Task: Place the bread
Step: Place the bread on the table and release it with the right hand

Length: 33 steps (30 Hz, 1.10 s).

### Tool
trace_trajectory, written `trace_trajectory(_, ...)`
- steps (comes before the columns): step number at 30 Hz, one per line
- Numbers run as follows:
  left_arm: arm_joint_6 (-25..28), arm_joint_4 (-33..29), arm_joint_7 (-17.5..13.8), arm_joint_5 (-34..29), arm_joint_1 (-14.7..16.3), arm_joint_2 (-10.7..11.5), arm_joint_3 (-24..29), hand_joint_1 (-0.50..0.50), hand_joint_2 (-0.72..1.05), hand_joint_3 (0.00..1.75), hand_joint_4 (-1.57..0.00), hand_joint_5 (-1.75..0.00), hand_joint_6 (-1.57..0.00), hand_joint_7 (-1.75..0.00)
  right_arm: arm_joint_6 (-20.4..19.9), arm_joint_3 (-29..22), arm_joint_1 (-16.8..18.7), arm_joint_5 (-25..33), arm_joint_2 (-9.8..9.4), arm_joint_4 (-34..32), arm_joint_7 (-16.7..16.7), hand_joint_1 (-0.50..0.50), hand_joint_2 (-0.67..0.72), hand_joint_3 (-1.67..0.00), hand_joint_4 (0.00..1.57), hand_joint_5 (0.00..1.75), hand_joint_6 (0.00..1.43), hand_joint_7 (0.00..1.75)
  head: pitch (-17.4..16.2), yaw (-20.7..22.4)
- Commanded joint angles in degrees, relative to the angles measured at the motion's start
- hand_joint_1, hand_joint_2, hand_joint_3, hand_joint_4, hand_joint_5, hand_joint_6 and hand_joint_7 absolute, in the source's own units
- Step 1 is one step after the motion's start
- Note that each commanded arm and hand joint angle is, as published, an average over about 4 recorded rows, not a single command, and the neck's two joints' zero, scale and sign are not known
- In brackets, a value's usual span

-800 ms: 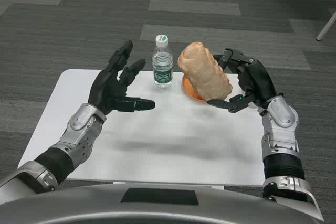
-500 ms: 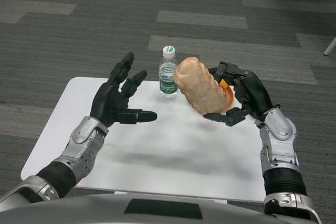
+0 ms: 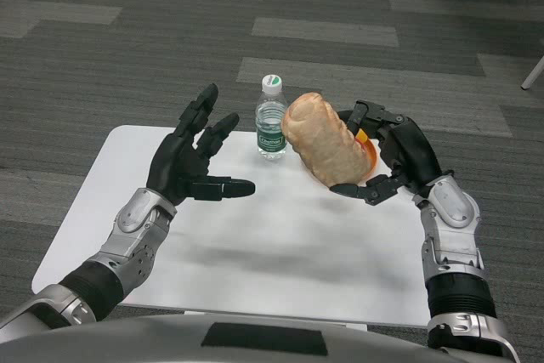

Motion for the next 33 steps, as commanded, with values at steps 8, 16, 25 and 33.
trace_trajectory(8,-0.64,-0.14,-0.19,0.15,0.21,0.11,0.35,0.5,0.47,0.09,0.0,-0.41,0.0,0.0,-0.02,0.31,3.31,0.08,-2.82,-1.52,1.29,-0.38,-0.48,-0.71,0.11,0.97,1.11,1.54,-0.63,-0.44)
trace_trajectory(16,-0.64,-0.12,-0.19,0.15,0.28,-0.04,0.24,0.5,0.52,0.04,0.0,-0.41,0.0,0.0,-0.39,1.26,7.59,-0.33,-3.9,0.5,1.42,-0.38,-0.48,-0.71,0.11,0.97,1.08,1.54,-1.14,-1.46)
trace_trajectory(25,-0.64,0.21,-0.28,0.04,0.3,-0.08,-0.02,0.5,0.52,0.04,0.0,-0.41,0.0,0.0,-3.53,-1.01,8.01,-6.0,-3.95,10.24,0.79,-0.38,-0.48,-0.71,0.09,1.07,1.02,1.54,-1.66,-2.16)
trace_trajectory(33,-0.64,0.21,-0.23,-0.11,0.26,-0.11,-0.35,0.5,0.47,0.07,0.0,-0.41,0.0,0.0,-9.42,-4.48,3.73,-13.23,-5.57,25.35,0.37,-0.38,-0.48,-0.71,0.09,1.07,1.0,1.54,-1.58,-1.74)
